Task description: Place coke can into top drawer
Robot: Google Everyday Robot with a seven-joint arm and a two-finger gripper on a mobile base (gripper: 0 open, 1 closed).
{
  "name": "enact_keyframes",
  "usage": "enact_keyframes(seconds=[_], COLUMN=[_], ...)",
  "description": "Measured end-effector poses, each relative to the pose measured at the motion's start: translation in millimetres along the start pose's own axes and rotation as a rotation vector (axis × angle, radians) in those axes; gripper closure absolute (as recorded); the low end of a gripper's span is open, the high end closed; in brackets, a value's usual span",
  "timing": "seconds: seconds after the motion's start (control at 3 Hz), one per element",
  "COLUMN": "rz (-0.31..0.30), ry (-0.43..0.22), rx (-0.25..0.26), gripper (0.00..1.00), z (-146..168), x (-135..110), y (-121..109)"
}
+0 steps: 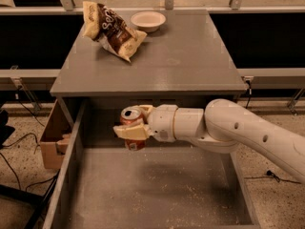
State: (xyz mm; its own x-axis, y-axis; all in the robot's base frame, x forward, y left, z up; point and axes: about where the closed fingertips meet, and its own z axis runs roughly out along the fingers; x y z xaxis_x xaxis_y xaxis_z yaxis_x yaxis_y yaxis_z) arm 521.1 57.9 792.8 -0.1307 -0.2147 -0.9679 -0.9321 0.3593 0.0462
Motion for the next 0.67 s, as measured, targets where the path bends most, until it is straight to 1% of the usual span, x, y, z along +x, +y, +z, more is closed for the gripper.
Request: enact_keyframes(seconds=[0.33, 0.67], rz=[-0.004, -0.052], ry=[-0.06, -0.144], rx=[-0.034, -0.09], gripper=[1.0, 1.0], z=[0.5, 0.5], x=[18.9, 62.0], y=[7.7, 16.9])
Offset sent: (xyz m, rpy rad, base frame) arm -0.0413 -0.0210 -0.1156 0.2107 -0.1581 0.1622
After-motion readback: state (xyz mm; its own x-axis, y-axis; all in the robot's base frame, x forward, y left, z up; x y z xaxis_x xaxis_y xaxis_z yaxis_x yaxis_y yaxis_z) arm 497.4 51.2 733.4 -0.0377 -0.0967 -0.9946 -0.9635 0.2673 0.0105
